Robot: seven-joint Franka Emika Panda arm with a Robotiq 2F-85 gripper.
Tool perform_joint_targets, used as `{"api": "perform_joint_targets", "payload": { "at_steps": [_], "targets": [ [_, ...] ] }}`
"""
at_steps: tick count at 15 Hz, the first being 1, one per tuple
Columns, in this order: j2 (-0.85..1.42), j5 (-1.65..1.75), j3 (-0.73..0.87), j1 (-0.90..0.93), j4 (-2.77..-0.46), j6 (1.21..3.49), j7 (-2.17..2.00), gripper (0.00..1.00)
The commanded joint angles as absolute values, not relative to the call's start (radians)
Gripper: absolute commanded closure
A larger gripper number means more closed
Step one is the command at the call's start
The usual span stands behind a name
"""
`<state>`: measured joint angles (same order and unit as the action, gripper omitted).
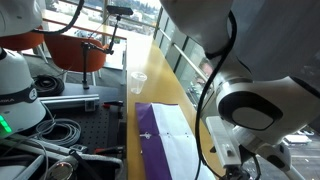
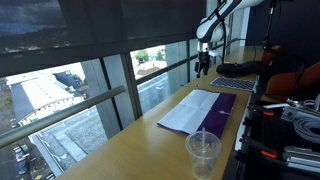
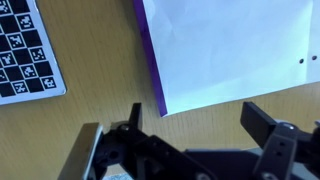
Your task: Close the purple file holder
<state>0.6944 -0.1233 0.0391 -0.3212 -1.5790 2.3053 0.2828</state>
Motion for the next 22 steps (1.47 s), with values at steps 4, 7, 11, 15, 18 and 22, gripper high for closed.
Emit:
{"api": "perform_joint_targets", "payload": {
  "at_steps": [4,7,11,15,18,22],
  "targets": [
    [0.836,-0.210,-0.025,-0.393,-1.397,2.183,0.377,0.00],
    [0.882,-0.213,-0.033,-0.404,-1.339,2.137,0.405,0.00],
    [0.921,-0.202,-0.044,-0.419,-1.300,2.107,0.486,0.00],
    [0.958,-0.202,-0.055,-0.429,-1.284,2.135,0.556,0.00],
    [0.993,-0.199,-0.062,-0.431,-1.257,2.135,0.583,0.00],
    [1.027,-0.198,-0.070,-0.428,-1.234,2.135,0.602,0.00]
  ]
}}
